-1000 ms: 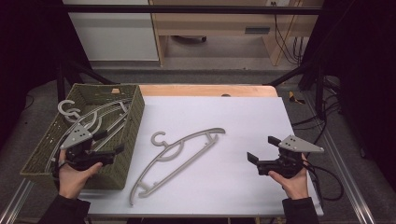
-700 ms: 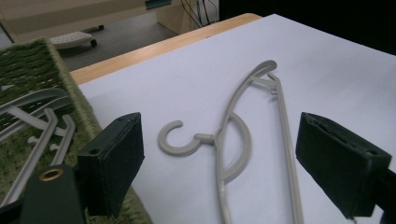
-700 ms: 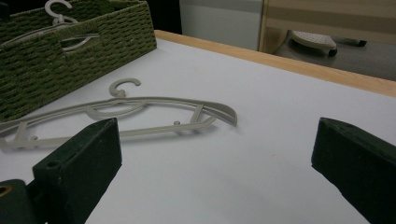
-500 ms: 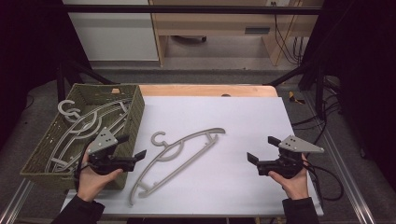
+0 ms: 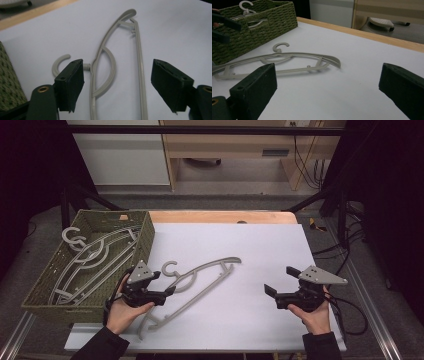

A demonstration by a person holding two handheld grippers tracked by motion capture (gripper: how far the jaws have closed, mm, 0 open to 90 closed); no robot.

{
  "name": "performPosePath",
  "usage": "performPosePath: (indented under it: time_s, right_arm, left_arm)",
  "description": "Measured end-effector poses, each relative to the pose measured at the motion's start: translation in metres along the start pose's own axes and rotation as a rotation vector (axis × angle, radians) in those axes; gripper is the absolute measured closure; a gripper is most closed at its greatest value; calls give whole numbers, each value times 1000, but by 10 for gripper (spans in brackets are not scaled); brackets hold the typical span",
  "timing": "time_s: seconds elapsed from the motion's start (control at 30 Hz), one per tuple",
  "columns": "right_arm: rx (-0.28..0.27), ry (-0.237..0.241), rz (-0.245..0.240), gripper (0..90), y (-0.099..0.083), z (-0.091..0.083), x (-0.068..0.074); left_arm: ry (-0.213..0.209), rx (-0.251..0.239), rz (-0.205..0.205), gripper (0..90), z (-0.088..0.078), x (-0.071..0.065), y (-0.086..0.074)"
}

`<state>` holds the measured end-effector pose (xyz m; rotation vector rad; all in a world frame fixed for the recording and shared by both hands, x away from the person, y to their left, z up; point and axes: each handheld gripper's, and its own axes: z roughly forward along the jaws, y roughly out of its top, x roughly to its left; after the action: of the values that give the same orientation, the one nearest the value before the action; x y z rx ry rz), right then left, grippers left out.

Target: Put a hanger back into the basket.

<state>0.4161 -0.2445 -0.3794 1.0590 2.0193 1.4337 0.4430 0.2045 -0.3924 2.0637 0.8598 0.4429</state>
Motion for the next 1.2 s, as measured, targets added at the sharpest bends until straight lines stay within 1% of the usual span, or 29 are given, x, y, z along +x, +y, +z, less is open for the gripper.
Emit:
performPosePath:
  time_s: [0.03, 0.07, 0.1, 0.13, 0.17, 0.2, 0.23, 0.27, 0.3, 0.37, 0.43, 0.47, 0.53, 0.6, 0.63, 0.67, 0.73, 0.77, 0.83, 0.87, 0.9, 0.93, 0.97, 1.03, 1.07, 1.1, 1.13, 1.17, 1.2]
  right_arm:
    - [0, 0, 0, 19, 0, 0, 0]
    - [0, 1, -1, 18, 0, 0, 0]
    - [0, 2, 0, 19, 0, 0, 0]
    - [0, 3, -1, 19, 0, 0, 0]
    - [2, 6, -2, 19, 0, 0, 0]
    - [2, 6, -2, 19, 0, 0, 0]
    - [3, 5, -2, 19, 0, 1, 0]
    - [5, 5, -2, 18, 0, 1, 1]
    - [5, 5, -2, 18, 0, 1, 1]
    - [4, 6, -2, 19, 0, 1, 1]
    - [4, 7, -2, 19, -1, 1, 1]
    - [4, 7, -2, 19, 0, 1, 1]
    - [3, 10, 1, 19, 0, 1, 1]
    - [6, 10, -5, 19, -1, 0, 1]
    - [4, 8, -4, 19, -1, 1, 1]
    - [4, 8, -4, 19, -1, 1, 1]
    - [8, 6, -7, 19, -1, 1, 2]
    - [8, 6, -7, 19, -1, 1, 2]
    - [11, 9, -12, 19, -1, 2, 2]
    - [11, 9, -12, 19, -1, 2, 2]
    - [12, 9, -12, 19, -1, 3, 3]
    - [12, 9, -12, 19, -1, 3, 3]
    - [11, 9, -15, 19, 0, 2, 3]
    - [12, 10, -13, 19, 0, 2, 3]
    - [11, 10, -17, 19, 0, 2, 3]
    - [13, 11, -14, 19, 0, 2, 3]
    - [12, 11, -13, 19, 0, 1, 3]
    - [12, 10, -14, 20, 0, 1, 3]
    - [13, 11, -13, 20, 0, 1, 3]
  left_arm:
    - [3, 13, -7, 267, 2, -1, -1]
    - [14, 20, 6, 270, 3, -2, -1]
    - [14, 19, 3, 278, 4, -4, -2]
    - [2, 26, -12, 291, 5, -5, -3]
    - [17, 44, -16, 311, 8, -6, -6]
    - [17, 44, -16, 319, 8, -6, -6]
    - [21, 53, -23, 319, 11, -7, -8]
    - [23, 78, -30, 329, 15, -6, -10]
    - [23, 78, -30, 332, 15, -6, -10]
    - [42, 91, -40, 338, 19, -7, -14]
    - [64, 110, -37, 348, 25, -8, -18]
    - [65, 118, -43, 351, 27, -8, -19]
    - [67, 136, -49, 363, 34, -7, -24]
    - [92, 162, -52, 369, 40, -6, -29]
    - [117, 183, -48, 369, 43, -3, -32]
    - [117, 183, -48, 369, 43, -3, -32]
    - [139, 209, -74, 369, 48, 0, -37]
    - [139, 209, -74, 369, 48, 0, -37]
    - [152, 226, -86, 374, 52, 2, -41]
    - [150, 233, -88, 374, 53, 3, -42]
    - [163, 256, -87, 393, 56, 2, -44]
    - [163, 256, -87, 403, 56, 2, -44]
    - [176, 278, -102, 418, 59, 2, -47]
    - [178, 287, -109, 430, 60, 2, -48]
    - [167, 281, -128, 450, 60, 4, -49]
    - [171, 283, -131, 465, 59, 5, -49]
    - [172, 284, -134, 493, 59, 5, -49]
    - [170, 282, -135, 547, 59, 4, -49]
    - [178, 286, -132, 571, 59, 2, -48]
